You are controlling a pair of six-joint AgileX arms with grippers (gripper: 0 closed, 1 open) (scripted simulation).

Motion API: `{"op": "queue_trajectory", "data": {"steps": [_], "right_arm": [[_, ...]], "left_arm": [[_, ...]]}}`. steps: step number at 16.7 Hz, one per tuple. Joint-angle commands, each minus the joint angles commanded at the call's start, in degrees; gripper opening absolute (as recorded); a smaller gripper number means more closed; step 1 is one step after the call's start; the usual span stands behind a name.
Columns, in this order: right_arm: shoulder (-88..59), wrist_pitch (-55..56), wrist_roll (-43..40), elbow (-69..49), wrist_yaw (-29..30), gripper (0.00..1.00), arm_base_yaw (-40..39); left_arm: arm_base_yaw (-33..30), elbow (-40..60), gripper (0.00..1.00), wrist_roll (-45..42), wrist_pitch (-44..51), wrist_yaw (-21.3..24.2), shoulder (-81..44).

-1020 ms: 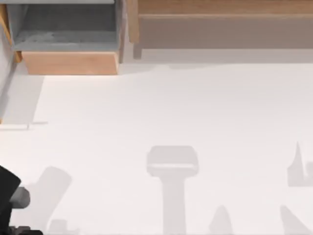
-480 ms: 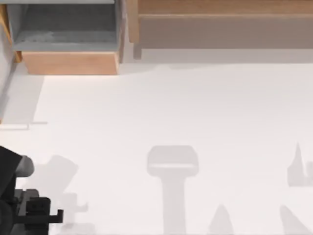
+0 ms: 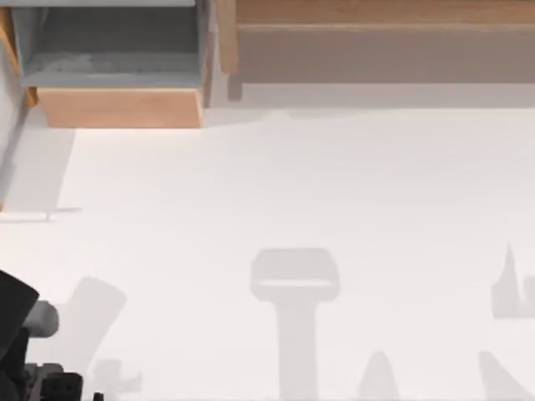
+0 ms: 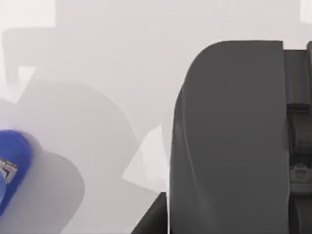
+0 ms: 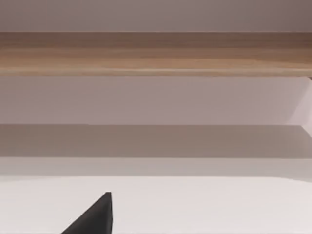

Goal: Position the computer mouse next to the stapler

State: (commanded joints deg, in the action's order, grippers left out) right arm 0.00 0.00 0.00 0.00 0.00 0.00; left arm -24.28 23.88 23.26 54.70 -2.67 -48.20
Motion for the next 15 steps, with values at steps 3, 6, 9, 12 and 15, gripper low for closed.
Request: {"op": "queue_trajectory", "data": {"steps": [3, 6, 9, 12, 15], "right_arm": [[0.0, 0.0, 0.0, 0.0, 0.0, 1.00, 0.0], [0.0, 0.0, 0.0, 0.0, 0.0, 1.00, 0.0], [0.0, 0.0, 0.0, 0.0, 0.0, 1.00, 0.0], [0.0, 0.0, 0.0, 0.0, 0.0, 1.00, 0.0], [0.0, 0.0, 0.0, 0.0, 0.0, 1.00, 0.0]], "left_arm": [[0.0, -3.0, 0.00, 0.2, 1.6, 0.6, -0.1], [-0.1, -3.5, 0.00, 0.3, 1.8, 0.6, -0.2], [-0.1, -3.5, 0.08, 0.3, 1.8, 0.6, -0.2], [-0.1, -3.5, 0.30, 0.3, 1.8, 0.6, -0.2], [-0.1, -3.5, 0.53, 0.3, 1.8, 0.6, -0.2]]}}
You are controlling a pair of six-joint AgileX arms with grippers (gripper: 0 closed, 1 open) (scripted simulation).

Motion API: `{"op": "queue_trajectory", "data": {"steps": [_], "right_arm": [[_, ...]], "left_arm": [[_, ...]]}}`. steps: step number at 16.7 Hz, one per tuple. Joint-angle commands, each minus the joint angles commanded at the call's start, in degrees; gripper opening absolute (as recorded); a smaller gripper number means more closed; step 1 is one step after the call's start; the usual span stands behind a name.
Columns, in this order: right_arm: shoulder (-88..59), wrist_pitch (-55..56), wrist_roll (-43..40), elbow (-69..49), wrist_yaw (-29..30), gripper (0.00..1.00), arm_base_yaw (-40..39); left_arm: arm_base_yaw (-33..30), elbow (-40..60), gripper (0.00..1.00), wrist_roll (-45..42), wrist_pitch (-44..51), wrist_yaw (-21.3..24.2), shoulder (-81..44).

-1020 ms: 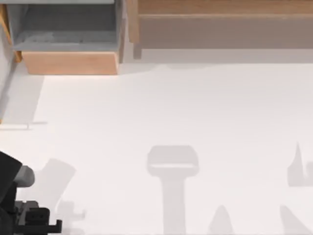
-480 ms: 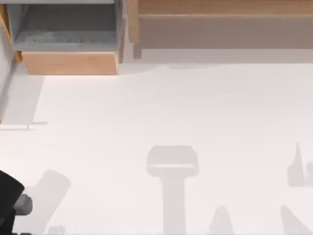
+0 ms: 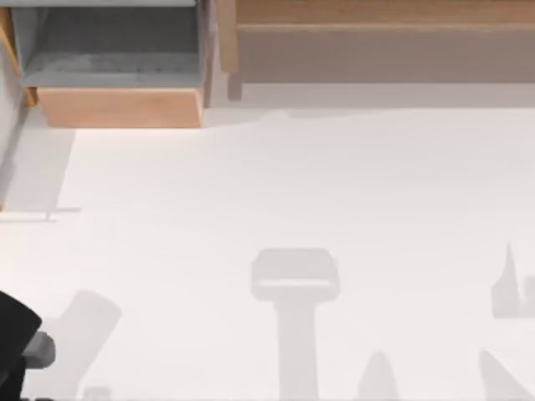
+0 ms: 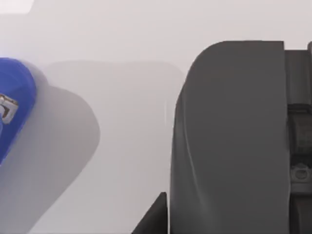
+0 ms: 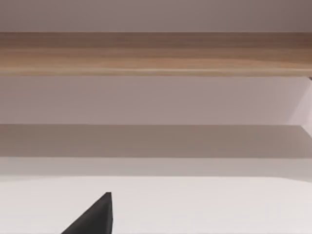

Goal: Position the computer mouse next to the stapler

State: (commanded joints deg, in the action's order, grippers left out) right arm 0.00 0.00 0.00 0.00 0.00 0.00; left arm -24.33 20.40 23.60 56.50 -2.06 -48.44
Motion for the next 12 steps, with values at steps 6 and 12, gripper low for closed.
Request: {"op": "queue_trajectory", "data": {"steps": [6, 12], "right_arm": [[0.0, 0.0, 0.0, 0.0, 0.0, 1.00, 0.0], [0.0, 0.0, 0.0, 0.0, 0.0, 1.00, 0.0]], "left_arm": [[0.0, 0.0, 0.98, 0.0, 0.0, 0.0, 0.0], [0.0, 0.0, 1.00, 0.0, 0.0, 0.0, 0.0]]}}
